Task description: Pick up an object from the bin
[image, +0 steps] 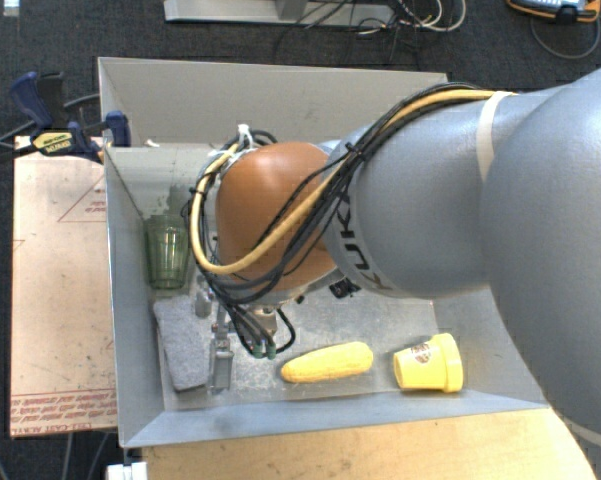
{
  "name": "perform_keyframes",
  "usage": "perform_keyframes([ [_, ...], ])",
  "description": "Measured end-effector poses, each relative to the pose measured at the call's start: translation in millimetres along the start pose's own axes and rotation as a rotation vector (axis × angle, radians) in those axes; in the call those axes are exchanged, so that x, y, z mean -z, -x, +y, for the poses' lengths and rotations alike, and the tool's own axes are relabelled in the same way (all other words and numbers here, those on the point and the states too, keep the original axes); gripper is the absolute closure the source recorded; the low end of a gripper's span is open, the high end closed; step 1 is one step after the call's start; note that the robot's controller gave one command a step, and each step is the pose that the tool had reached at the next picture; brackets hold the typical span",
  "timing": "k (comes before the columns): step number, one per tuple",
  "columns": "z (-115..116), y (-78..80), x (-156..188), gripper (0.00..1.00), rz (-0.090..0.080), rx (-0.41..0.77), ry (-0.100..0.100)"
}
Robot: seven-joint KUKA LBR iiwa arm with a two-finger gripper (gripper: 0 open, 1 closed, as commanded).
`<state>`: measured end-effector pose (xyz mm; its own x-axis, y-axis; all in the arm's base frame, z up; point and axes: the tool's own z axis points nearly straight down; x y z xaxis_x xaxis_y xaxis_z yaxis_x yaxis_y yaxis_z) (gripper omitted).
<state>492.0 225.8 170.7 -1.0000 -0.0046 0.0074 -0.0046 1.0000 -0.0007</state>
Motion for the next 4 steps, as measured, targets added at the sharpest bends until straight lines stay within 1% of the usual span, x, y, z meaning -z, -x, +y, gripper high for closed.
perform_keyframes([
  [1,-1,2.1,5,0.00,-0.007,-0.005,0.002],
  [2,13,14.7,-53,0.00,-0.011,0.277,0.003],
  [3,17,17.4,-98,0.00,-0.015,0.451,0.003],
  [4,22,0.5,-72,0.00,-0.011,0.791,0.000],
])
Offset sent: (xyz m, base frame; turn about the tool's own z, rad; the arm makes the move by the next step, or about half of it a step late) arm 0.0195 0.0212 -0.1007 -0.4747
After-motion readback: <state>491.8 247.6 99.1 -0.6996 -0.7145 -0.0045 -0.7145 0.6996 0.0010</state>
